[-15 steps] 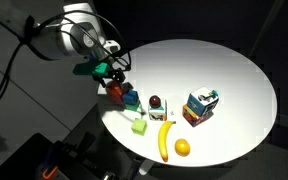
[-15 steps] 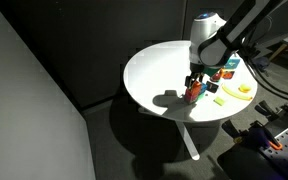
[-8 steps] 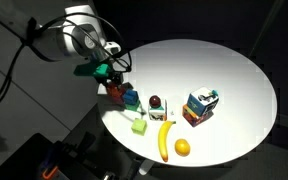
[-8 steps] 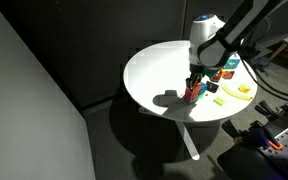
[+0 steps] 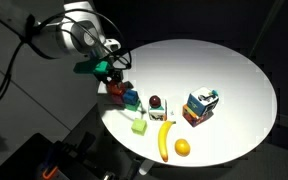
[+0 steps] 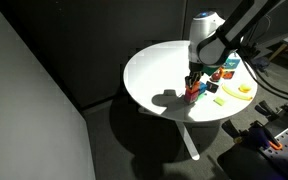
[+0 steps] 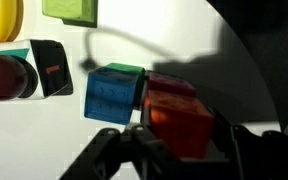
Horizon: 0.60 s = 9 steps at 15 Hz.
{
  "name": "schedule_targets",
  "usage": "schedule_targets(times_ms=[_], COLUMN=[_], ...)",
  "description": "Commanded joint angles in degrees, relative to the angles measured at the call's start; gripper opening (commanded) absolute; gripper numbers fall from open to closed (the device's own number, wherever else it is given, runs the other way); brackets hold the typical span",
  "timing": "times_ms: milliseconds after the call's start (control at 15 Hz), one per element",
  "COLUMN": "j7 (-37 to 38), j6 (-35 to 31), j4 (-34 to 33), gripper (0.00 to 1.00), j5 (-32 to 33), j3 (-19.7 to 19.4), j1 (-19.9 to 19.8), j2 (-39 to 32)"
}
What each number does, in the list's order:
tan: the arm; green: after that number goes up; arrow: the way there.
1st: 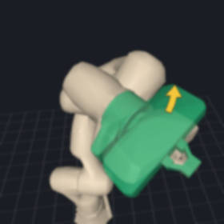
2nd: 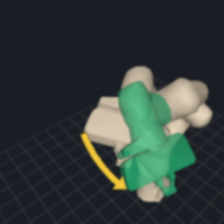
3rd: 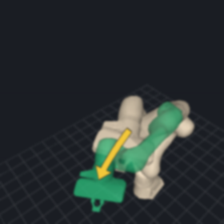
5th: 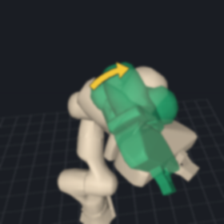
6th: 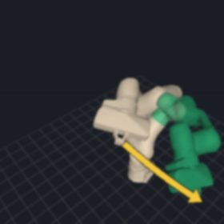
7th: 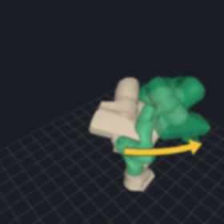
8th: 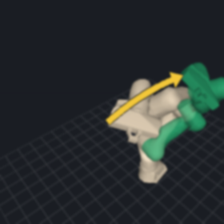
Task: Put the orange block on the table
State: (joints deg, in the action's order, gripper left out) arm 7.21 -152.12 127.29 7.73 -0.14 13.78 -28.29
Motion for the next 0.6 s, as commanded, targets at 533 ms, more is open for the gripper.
schedule_targets(times_ms=[533], j7=[0.63], j6=[5.98], j4=[1.48], gripper=[0.31], j5=[-0.89], j3=[0.56], j1=[-2.81], j2=[6.47])
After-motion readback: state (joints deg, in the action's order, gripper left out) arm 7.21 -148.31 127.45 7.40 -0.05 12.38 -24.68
